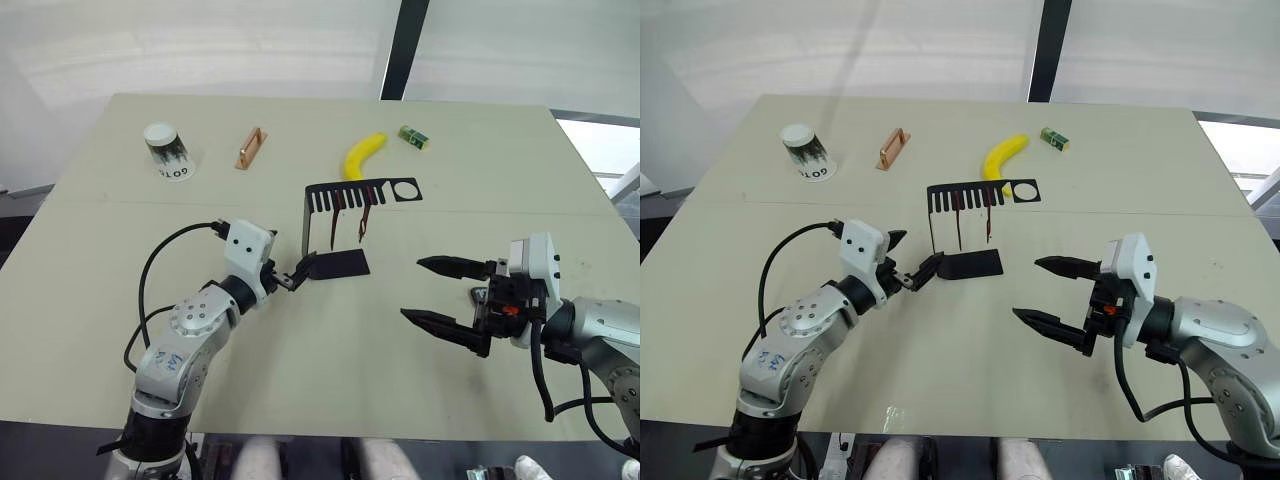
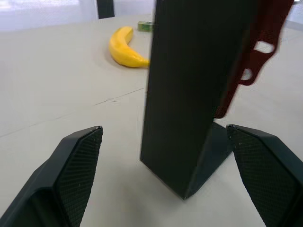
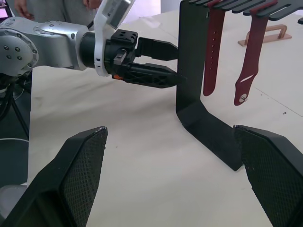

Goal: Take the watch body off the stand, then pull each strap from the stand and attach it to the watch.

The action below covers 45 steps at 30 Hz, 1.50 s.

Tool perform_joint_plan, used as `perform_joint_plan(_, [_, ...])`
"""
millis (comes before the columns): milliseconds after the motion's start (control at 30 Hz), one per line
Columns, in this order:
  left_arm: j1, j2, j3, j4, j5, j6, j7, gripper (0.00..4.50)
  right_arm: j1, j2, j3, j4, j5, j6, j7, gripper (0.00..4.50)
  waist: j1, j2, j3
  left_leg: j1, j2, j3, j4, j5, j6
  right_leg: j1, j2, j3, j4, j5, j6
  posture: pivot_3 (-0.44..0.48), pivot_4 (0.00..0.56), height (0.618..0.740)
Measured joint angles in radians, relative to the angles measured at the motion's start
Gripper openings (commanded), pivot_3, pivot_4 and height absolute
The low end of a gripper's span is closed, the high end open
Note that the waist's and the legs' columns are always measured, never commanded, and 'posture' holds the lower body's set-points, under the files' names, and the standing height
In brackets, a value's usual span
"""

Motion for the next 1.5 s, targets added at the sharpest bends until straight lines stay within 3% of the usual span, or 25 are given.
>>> perform_joint_plan(400, [-0.043, -0.097, -0.011, 0.108, 0.080, -0.057, 0.034, 4.50, -0.017, 0.010, 0.013, 0.025, -0.028, -0.009, 0.000, 4.48, 0.001, 0.000, 0.000, 0.000, 0.000, 0.000, 0.000, 0.000, 0.000, 0.000, 0.000, 0.000, 0.001, 0.000, 0.000, 0.000, 0.150, 0.740])
perform_joint_plan(533, [-0.043, -0.107, -0.028, 0.115, 0.102, -0.083, 0.032, 3.27, -0.026, 0.014, 0.030, 0.025, -0.028, -0.009, -0.001, 4.50, 0.001, 0.000, 0.000, 0.000, 0.000, 0.000, 0.000, 0.000, 0.000, 0.000, 0.000, 0.000, 0.000, 0.000, 0.000, 0.000, 0.150, 0.740])
perform_joint_plan(600, [-0.043, -0.115, -0.035, 0.116, 0.112, -0.093, 0.031, 2.36, -0.027, 0.014, 0.031, 0.025, -0.028, -0.008, -0.005, 4.50, 0.001, 0.000, 0.000, 0.000, 0.000, 0.000, 0.000, 0.000, 0.000, 0.000, 0.000, 0.000, 0.000, 0.000, 0.000, 0.000, 0.150, 0.740])
perform_joint_plan(1333, [-0.073, -0.152, -0.072, 0.119, 0.210, -0.123, 0.039, 2.36, -0.038, 0.014, 0.031, 0.020, -0.012, 0.003, -0.026, 4.50, 0.002, 0.000, 0.000, 0.000, 0.000, 0.000, 0.000, 0.000, 0.000, 0.000, 0.000, 0.000, 0.000, 0.000, 0.000, 0.000, 0.150, 0.740])
perform_joint_plan(1433, [-0.073, -0.157, -0.071, 0.119, 0.215, -0.123, 0.039, 1.48, -0.038, 0.014, 0.031, 0.020, -0.008, 0.005, -0.028, 4.50, 0.002, 0.000, 0.000, 0.000, 0.000, 0.000, 0.000, 0.000, 0.000, 0.000, 0.000, 0.000, 0.001, 0.000, 0.000, 0.000, 0.150, 0.740])
perform_joint_plan(1500, [-0.073, -0.158, -0.072, 0.120, 0.216, -0.123, 0.039, 0.52, -0.037, 0.014, 0.031, 0.019, -0.006, 0.007, -0.031, 4.50, 0.002, 0.000, 0.000, 0.000, 0.000, 0.000, 0.000, 0.000, 0.000, 0.000, 0.000, 0.000, 0.000, 0.000, 0.000, 0.000, 0.150, 0.740])
